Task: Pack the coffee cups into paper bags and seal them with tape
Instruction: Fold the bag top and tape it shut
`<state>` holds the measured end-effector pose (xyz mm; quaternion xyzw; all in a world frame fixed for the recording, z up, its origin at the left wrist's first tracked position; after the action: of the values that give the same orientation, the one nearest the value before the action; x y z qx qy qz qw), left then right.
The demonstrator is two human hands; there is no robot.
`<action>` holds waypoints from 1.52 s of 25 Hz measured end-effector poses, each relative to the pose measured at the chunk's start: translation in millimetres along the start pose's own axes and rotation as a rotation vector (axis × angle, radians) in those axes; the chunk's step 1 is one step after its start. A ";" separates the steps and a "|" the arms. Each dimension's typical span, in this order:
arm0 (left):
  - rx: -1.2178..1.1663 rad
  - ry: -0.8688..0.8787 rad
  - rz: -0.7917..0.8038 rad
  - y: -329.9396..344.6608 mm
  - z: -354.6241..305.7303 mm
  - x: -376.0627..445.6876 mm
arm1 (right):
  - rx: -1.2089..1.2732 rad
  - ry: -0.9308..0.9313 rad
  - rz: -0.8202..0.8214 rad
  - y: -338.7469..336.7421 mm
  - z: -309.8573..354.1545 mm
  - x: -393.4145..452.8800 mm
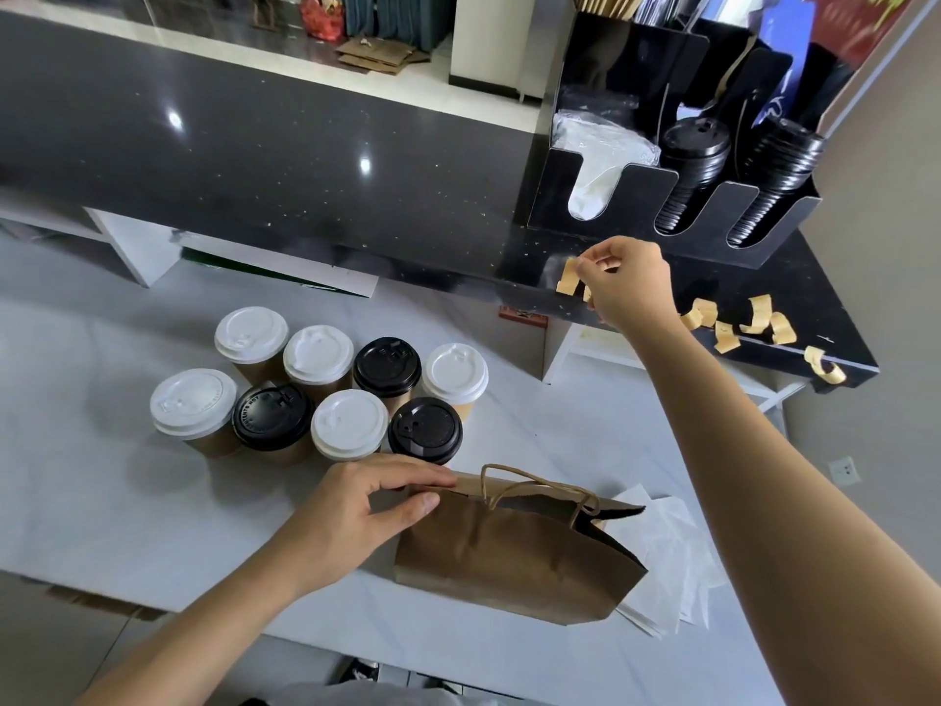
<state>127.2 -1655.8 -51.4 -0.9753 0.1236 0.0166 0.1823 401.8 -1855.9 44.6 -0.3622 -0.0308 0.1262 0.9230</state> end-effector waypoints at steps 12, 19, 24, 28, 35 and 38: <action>0.037 -0.012 -0.006 -1.8 3.0 -1.2 | 0.223 -0.184 0.074 5.4 32.3 -48.3; 0.060 -0.023 -0.010 -1.9 3.3 -0.7 | 0.397 -0.313 0.165 11.3 78.2 -135.3; 0.028 0.021 0.010 -1.8 0.9 -1.0 | 0.412 -0.439 0.043 5.1 103.2 -194.3; 0.024 0.039 0.005 -3.7 2.2 -1.0 | 0.333 -0.490 -0.021 20.5 106.9 -241.7; 0.091 0.067 -0.004 -5.7 9.6 -2.4 | 0.031 -0.488 -0.023 90.1 72.6 -272.0; 0.060 0.102 -0.005 -6.7 8.1 -4.2 | -0.023 -0.439 -0.069 106.3 52.9 -279.7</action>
<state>125.0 -1645.8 -56.3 -0.9692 0.1309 -0.0372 0.2051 101.3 -1817.3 21.2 -0.3352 -0.2448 0.1702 0.8937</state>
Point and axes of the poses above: each hand's wrist, its own x-axis towards the middle knuckle, its own y-axis out of the palm, z = x × y, the point moved 3 cm from there along x, towards the middle knuckle, and after that the axes turned 13 degrees about z, right-handed, at the moved point
